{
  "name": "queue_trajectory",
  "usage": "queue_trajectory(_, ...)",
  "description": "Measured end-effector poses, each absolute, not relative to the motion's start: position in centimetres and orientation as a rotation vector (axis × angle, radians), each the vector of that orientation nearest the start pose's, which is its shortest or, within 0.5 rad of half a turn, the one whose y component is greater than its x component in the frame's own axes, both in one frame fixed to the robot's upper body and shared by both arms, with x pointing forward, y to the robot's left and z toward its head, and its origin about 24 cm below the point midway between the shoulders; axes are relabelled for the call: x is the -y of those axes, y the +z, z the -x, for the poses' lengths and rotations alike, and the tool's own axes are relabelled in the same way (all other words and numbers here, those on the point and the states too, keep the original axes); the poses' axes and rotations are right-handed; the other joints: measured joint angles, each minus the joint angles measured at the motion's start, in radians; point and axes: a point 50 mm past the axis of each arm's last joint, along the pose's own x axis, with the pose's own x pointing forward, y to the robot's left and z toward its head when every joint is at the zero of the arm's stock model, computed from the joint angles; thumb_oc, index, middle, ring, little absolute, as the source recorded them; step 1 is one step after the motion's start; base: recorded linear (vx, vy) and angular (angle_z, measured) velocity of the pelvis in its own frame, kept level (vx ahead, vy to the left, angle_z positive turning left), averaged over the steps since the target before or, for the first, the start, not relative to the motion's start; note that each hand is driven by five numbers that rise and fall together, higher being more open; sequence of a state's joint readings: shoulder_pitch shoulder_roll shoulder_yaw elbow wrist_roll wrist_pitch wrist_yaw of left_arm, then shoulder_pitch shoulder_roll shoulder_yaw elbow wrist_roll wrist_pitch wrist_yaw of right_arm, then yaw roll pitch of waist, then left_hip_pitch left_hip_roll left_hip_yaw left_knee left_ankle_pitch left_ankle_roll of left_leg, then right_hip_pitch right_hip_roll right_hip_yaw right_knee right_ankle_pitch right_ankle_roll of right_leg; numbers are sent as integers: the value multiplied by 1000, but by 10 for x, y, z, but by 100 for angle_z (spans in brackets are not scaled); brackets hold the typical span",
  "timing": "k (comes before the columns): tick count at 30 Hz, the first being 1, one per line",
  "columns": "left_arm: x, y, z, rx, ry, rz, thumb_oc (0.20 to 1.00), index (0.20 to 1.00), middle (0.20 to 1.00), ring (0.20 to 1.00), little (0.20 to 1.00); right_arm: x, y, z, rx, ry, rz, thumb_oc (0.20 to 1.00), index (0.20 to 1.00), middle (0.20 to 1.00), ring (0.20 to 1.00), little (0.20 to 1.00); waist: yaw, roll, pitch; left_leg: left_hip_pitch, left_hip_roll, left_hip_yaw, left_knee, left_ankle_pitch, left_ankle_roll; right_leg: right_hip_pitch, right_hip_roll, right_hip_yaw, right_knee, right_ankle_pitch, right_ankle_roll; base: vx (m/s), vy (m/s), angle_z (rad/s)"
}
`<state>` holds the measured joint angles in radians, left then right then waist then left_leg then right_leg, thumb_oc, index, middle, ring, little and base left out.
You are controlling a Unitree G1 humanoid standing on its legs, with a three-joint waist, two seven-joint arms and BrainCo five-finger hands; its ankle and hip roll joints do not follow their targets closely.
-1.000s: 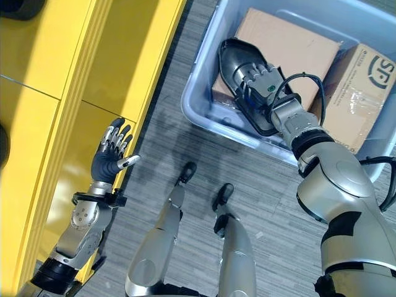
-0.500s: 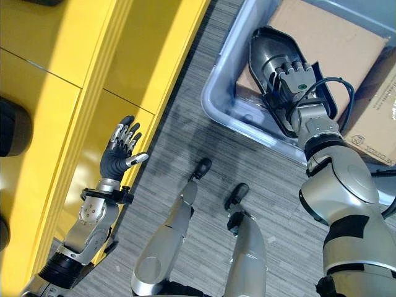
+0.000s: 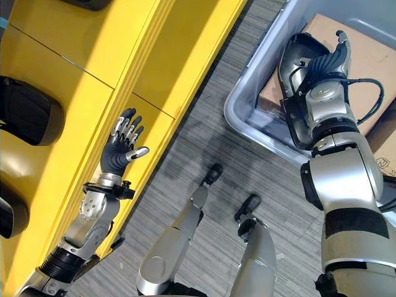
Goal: Move parts from the plastic box to the shelf.
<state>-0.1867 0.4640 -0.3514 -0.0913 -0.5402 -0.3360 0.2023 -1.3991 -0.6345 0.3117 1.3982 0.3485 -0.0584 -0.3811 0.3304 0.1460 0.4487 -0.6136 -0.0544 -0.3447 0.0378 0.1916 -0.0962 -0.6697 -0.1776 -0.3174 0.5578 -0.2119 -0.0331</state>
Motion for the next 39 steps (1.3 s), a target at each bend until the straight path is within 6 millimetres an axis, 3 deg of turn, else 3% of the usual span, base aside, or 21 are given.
queue_trajectory(12, -145, 114, -266, 352, -216, 141, 1000, 1000, 1000, 1000, 1000, 299, 262, -399, 180, -743, -477, 1000, 1000, 1000, 1000, 1000, -13, 0, 0, 6, 3, 27, 1, 21, 13, 19, 0, -2, -17, 1, 2, 0, 0, 0)
queue_trajectory(18, -146, 113, -266, 339, -210, 143, 1000, 1000, 1000, 1000, 1000, 301, 259, -398, 172, -766, -551, 1000, 1000, 1000, 1000, 1000, -15, 0, 0, 10, 3, 26, 3, 20, 13, 25, -1, -4, -17, 4, 6, 0, 0, 0)
queue_trajectory(20, -147, 113, -266, 337, -208, 149, 1000, 1000, 1000, 1000, 1000, 296, 262, -399, 177, -763, -464, 1000, 1000, 1000, 1000, 1000, -20, 0, 0, 13, 3, 27, 4, 15, 20, 31, -1, -4, -19, 6, 7, 0, 0, 0)
queue_trajectory(21, -147, 113, -266, 335, -207, 153, 1000, 1000, 1000, 1000, 1000, 289, 268, -402, 205, -736, -331, 1000, 1000, 1000, 1000, 1000, -33, 0, 0, 13, 3, 28, 5, 10, 16, 33, -1, -4, -20, 8, 9, 0, 0, 0)
queue_trajectory(24, -147, 113, -266, 336, -203, 156, 1000, 1000, 1000, 1000, 1000, 257, 293, -407, 346, -611, -34, 1000, 1000, 1000, 1000, 1000, -66, -2, 1, 12, 3, 30, 6, 11, 17, 35, -1, -4, -25, 13, 12, 0, 0, 0)
queue_trajectory(26, -147, 114, -267, 340, -192, 155, 1000, 1000, 1000, 1000, 1000, 225, 307, -407, 475, -507, 198, 1000, 1000, 1000, 1000, 1000, -99, -5, 2, 13, 3, 32, 8, 15, 22, 39, 0, -4, -29, 15, 13, 0, 0, 0)
queue_trajectory(29, -150, 114, -266, 340, -179, 154, 1000, 1000, 1000, 1000, 1000, 198, 314, -399, 622, -425, 432, 1000, 1000, 1000, 1000, 1000, -125, -22, 4, 18, 3, 37, 17, 15, 22, 46, 2, -2, -31, 15, 13, -7, -17, -4)
queue_trajectory(34, -151, 112, -264, 339, -175, 151, 1000, 1000, 1000, 1000, 1000, 204, 318, -389, 708, -481, 737, 1000, 1000, 1000, 1000, 1000, -161, -51, 5, 40, 7, 42, 16, 7, 25, 66, 6, 3, -35, 17, 13, -2, -8, -2)
queue_trajectory(35, -155, 113, -264, 344, -175, 119, 1000, 1000, 1000, 1000, 1000, 199, 317, -384, 764, -445, 877, 1000, 1000, 1000, 1000, 1000, -167, -61, 6, 41, 10, 49, 16, 5, 23, 65, 8, 5, -36, 20, 11, -7, -23, -11)
queue_trajectory(39, -157, 114, -264, 351, -178, 94, 1000, 1000, 1000, 1000, 1000, 202, 306, -386, 737, -419, 1087, 1000, 1000, 1000, 1000, 1000, -179, -80, 5, 43, 24, 61, 14, 5, 23, 65, 26, 18, -54, 34, 9, -1, -22, -15)
